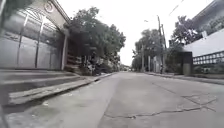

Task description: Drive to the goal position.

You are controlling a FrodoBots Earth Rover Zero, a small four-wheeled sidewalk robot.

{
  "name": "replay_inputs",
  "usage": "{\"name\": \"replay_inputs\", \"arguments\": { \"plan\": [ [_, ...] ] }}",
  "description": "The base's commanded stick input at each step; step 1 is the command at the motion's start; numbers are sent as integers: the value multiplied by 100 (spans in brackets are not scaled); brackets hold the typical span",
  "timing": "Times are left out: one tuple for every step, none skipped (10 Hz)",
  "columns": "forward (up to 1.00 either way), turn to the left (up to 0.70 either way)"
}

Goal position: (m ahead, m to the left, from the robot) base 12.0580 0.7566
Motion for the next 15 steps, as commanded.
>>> {"name": "replay_inputs", "arguments": {
  "plan": [
    [100, -37],
    [100, -37],
    [100, -35],
    [100, -31],
    [100, -17],
    [100, -6],
    [100, 0],
    [100, 0],
    [100, 0],
    [100, 0],
    [100, 0],
    [100, 0],
    [100, 0],
    [100, 0],
    [100, 0]
  ]
}}
